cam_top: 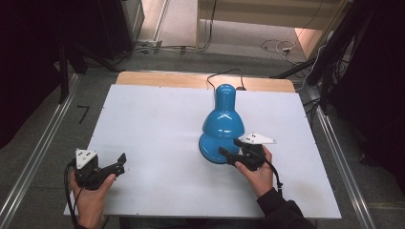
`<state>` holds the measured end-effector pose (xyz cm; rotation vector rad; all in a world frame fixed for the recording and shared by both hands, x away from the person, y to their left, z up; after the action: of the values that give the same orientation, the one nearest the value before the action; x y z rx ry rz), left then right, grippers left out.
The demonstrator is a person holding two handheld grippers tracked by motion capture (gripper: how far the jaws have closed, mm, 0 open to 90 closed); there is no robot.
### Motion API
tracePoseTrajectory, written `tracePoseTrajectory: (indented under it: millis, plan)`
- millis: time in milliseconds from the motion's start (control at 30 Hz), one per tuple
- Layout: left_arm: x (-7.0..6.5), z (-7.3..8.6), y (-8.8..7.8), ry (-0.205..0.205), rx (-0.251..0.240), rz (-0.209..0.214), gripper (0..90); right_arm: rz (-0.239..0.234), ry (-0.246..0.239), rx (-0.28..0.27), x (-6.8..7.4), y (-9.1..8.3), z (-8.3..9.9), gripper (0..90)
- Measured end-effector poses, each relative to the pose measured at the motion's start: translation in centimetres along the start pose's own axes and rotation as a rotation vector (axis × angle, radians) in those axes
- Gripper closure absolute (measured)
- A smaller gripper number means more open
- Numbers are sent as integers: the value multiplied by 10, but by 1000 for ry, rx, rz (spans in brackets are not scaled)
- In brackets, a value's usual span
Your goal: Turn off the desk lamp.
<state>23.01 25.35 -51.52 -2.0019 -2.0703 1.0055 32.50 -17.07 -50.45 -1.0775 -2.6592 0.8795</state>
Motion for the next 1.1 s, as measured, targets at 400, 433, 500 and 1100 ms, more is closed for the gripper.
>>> tracePoseTrajectory:
  millis: [400, 433, 500, 1100]
  plan:
    - [0, 0, 0, -1, -2, -1, 22, 16, 11, -3, -9, -12, 6, 293]
    - [0, 0, 0, -1, -2, -1, 22, 18, 10, -3, -9, -12, 6, 293]
    - [0, 0, 0, 0, -1, -1, 22, 20, 12, -3, -11, -14, 7, 293]
    - [0, 0, 0, 0, -2, -1, 22, 40, 8, -11, -19, -29, 14, 284]
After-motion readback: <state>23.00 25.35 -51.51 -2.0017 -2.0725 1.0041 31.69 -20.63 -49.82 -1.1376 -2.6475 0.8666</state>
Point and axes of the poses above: each handheld gripper's, and its own axes: y roughly forward along the jaws, z roughly out of its underside, x roughly to its left, the point moved 3 cm from there along y, roughly forward along the jaws, and after that the axes turned 15 degrees about -y, right-handed, at the moved point
